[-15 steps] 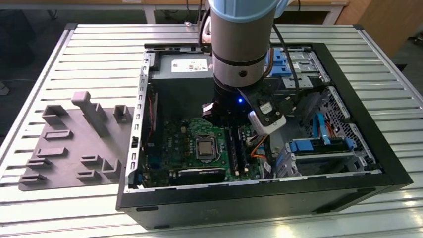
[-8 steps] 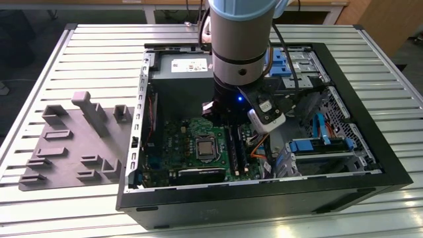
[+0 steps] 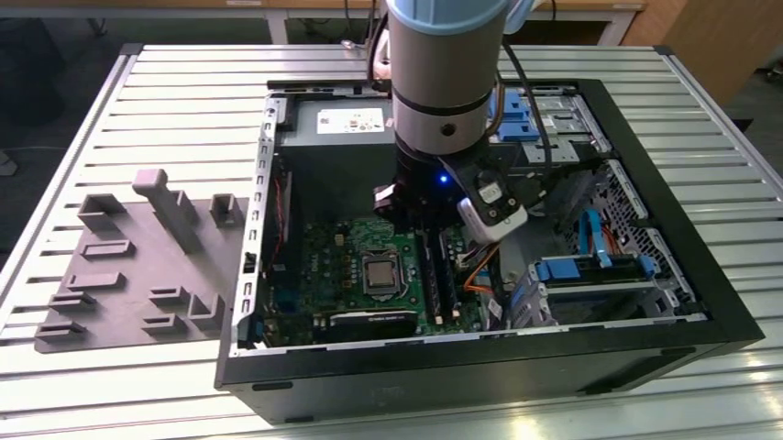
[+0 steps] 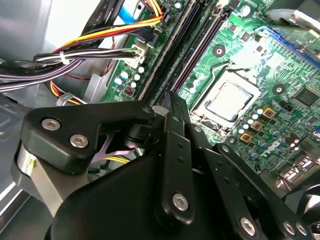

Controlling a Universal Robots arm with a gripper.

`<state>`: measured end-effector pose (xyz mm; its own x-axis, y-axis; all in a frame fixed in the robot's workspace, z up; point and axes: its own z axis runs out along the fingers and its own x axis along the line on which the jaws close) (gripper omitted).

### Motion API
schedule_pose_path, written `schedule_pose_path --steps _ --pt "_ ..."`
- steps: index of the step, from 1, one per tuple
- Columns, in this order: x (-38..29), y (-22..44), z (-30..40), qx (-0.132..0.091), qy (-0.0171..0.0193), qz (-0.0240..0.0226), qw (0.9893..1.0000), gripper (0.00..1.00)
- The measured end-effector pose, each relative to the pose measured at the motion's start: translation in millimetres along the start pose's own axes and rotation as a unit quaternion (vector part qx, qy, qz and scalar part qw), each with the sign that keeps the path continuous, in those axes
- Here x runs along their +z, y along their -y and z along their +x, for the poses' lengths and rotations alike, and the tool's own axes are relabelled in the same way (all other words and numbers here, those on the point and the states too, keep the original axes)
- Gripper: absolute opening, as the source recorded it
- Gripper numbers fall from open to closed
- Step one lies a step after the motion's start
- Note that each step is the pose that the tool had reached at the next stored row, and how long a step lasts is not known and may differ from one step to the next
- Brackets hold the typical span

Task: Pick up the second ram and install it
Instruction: 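Press down the second ram until it locks into place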

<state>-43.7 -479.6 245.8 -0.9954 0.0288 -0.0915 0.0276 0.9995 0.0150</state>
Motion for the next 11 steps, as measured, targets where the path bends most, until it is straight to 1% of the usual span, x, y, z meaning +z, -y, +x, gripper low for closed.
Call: schedule_pose_path --steps 11 --pt "0.1 -3.8 0.1 0.0 0.0 0.0 1.0 0.11"
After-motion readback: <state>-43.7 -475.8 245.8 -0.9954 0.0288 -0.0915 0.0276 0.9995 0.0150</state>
